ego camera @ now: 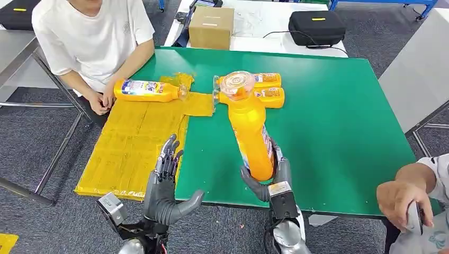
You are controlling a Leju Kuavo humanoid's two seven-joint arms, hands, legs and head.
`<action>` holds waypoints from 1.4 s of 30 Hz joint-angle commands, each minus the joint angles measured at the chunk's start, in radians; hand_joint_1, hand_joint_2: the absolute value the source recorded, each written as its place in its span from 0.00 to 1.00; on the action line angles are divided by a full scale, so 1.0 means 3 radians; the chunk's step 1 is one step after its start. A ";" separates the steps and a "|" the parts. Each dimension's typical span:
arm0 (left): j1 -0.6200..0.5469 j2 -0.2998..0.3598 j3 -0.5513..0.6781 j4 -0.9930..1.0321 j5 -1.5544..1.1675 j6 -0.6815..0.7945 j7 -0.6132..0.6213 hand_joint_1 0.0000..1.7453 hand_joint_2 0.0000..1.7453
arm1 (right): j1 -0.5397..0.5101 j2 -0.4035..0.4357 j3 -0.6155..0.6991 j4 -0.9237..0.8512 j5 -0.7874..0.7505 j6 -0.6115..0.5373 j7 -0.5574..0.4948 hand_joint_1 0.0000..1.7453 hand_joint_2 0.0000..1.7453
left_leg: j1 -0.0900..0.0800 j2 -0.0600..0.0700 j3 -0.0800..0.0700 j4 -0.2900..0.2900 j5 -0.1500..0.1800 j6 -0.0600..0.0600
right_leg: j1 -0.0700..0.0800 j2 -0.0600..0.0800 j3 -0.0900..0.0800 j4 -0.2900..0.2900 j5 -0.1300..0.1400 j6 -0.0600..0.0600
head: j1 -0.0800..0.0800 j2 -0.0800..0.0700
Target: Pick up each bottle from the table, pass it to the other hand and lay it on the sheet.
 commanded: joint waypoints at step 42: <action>-0.0551 0.0075 0.0160 0.0147 -0.0021 0.0075 0.0440 0.00 1.00 | -0.0711 0.0266 0.1445 0.1052 0.0464 -0.0144 -0.0046 1.00 1.00 | 0.0004 -0.0005 -0.0002 -0.0003 0.0004 -0.0007 | 0.0003 -0.0003 -0.0003 -0.0001 -0.0001 -0.0004 | 0.0000 0.0000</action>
